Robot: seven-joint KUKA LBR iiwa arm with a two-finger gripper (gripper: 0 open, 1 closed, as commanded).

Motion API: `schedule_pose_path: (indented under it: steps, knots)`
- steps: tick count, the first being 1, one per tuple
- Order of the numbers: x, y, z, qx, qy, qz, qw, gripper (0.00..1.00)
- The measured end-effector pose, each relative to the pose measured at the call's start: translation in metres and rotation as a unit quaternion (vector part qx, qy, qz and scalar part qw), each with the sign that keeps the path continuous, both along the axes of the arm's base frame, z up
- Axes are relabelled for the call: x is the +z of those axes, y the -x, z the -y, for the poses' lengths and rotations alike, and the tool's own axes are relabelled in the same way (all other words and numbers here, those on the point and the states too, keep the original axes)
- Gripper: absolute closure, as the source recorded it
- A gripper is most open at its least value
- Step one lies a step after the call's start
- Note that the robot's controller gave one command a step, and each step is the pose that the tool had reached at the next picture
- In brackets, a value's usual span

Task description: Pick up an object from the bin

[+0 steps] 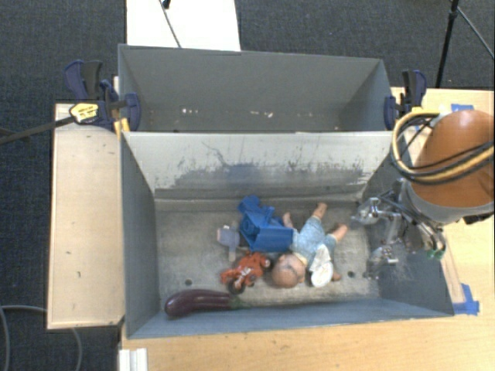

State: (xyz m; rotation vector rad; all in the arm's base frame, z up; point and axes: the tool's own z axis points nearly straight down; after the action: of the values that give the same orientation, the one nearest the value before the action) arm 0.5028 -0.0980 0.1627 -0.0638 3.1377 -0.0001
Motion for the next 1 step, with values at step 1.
schedule_pose_path:
  steps: [1]
  knots:
    - [0.0058, -0.0049, 0.0053, 0.114, 0.0, 0.0, 0.9935, 0.0]
